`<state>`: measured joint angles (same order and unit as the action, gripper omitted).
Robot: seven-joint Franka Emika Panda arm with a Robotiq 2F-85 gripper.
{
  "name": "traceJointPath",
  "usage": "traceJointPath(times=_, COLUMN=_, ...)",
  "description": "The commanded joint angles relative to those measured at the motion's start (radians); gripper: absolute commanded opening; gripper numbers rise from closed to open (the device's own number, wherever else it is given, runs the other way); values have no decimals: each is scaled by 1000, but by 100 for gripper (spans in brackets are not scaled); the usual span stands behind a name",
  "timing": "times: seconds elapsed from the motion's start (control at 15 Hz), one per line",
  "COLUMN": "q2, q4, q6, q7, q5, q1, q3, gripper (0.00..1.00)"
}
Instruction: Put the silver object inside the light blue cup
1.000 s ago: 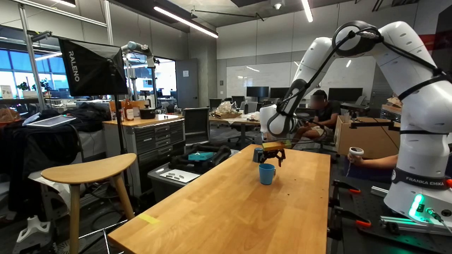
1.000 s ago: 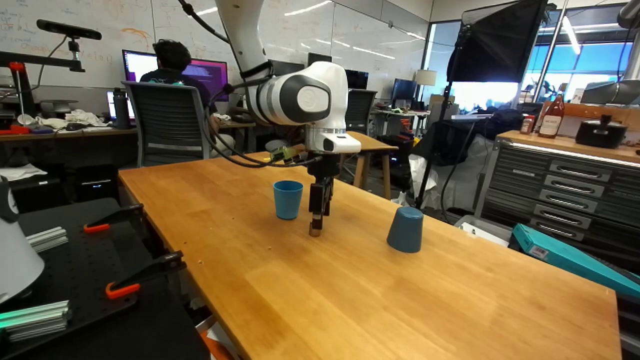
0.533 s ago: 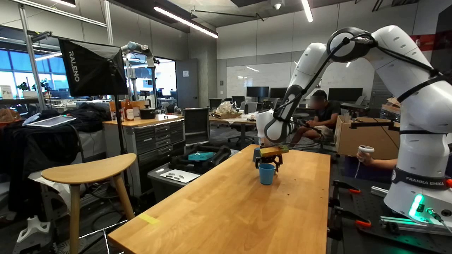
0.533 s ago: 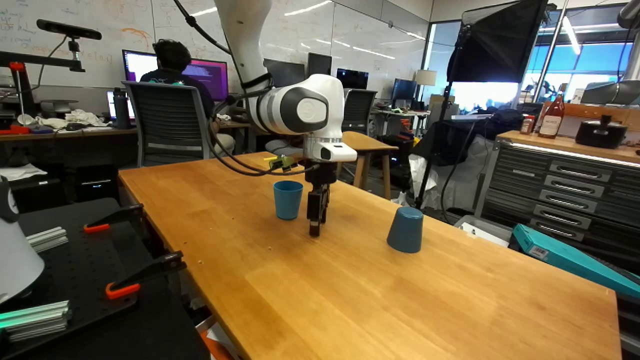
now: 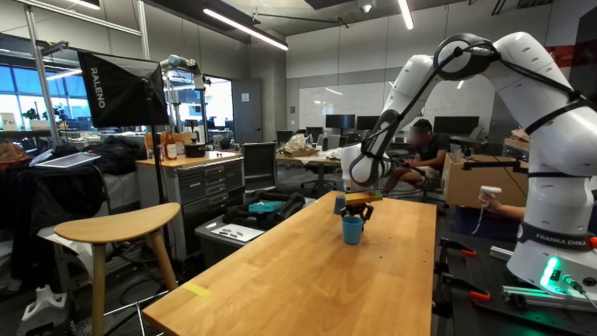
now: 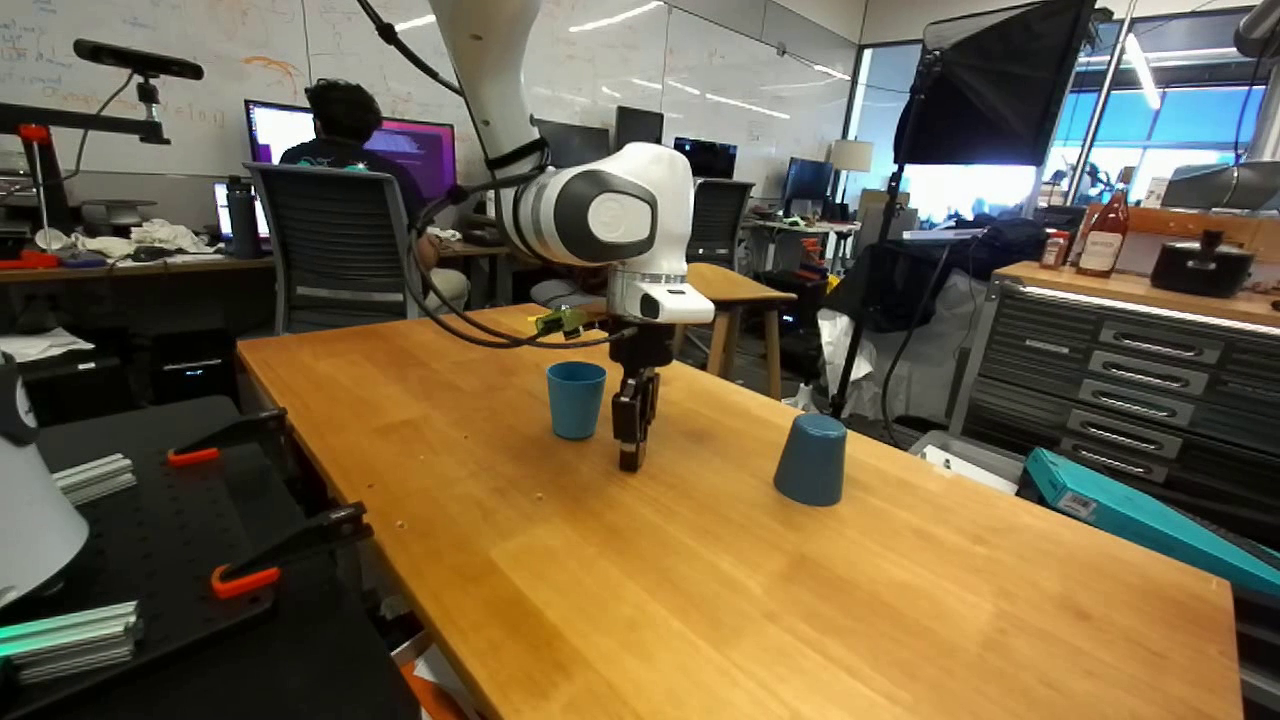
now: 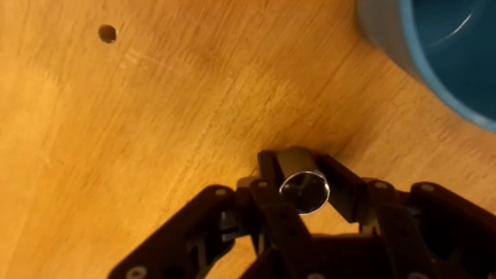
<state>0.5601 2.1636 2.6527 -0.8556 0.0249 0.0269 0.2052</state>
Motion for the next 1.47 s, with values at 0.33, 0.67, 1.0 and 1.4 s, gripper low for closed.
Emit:
traceJointPath(times=0.33, q2=-305, q4=122, q6=-150, q7=143, q5=-19, q1=1, q3=-4, gripper=18)
traceJointPath(times=0.67, q2=-463, q4=134, q6=-255, q7=170, q5=-37, q1=-1, q3=-70, gripper=18)
traceJointPath(times=1.0, q2=-432, q4=101, q6=-274, q7=147, q5=-35, q1=2, q3=-134, gripper=17)
traceJointPath(times=1.4, q2=-332, q4=57, q6=-265, q7=138, q5=-33, q1=2, q3=-144, gripper=17)
